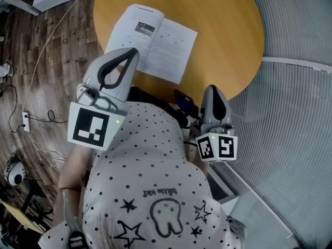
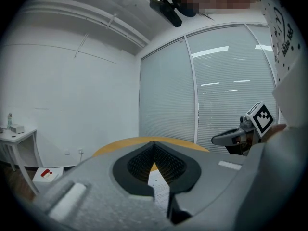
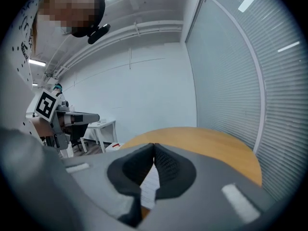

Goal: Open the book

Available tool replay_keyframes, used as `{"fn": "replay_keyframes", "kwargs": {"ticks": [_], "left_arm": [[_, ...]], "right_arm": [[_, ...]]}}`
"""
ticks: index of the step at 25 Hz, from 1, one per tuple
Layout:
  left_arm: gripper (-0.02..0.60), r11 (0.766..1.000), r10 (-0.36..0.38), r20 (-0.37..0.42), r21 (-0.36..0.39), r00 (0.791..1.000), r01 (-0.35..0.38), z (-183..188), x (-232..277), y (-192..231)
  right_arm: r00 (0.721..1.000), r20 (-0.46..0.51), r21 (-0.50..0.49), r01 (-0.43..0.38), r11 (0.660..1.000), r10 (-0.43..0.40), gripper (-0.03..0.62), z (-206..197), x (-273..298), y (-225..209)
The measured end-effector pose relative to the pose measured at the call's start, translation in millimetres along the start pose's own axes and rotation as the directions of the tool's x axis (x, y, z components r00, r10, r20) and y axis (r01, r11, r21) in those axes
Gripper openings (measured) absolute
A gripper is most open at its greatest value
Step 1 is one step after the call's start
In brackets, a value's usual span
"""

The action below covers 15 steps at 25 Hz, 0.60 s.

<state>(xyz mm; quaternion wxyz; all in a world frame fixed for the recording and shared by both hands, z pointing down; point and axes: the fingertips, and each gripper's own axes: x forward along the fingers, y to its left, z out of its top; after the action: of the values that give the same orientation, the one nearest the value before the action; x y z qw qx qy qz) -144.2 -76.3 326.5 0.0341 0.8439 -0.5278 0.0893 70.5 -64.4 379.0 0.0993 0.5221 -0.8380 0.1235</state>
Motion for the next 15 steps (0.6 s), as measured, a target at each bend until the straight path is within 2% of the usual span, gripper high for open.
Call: {"fn": "replay_keyframes", "kwargs": {"ticks": [6,15], "left_arm": [[0.011,0.997,-0.007,0.008,-0.072,1.000,0.008,-11.9,-3.0,-3.6],[0.011,0.984,0.045,0.007,-0.175,0.999,-0.043,-31.6,-23.0,21.8]], "right_arm": [[0.999,-0.031,-0.057,-0.021,0.998,0.019,0.005,7.4,2.6,10.3],[0.991,-0.109,-0.128,-0.090,0.988,0.076,0.005,19.6,14.7,43.7]]}}
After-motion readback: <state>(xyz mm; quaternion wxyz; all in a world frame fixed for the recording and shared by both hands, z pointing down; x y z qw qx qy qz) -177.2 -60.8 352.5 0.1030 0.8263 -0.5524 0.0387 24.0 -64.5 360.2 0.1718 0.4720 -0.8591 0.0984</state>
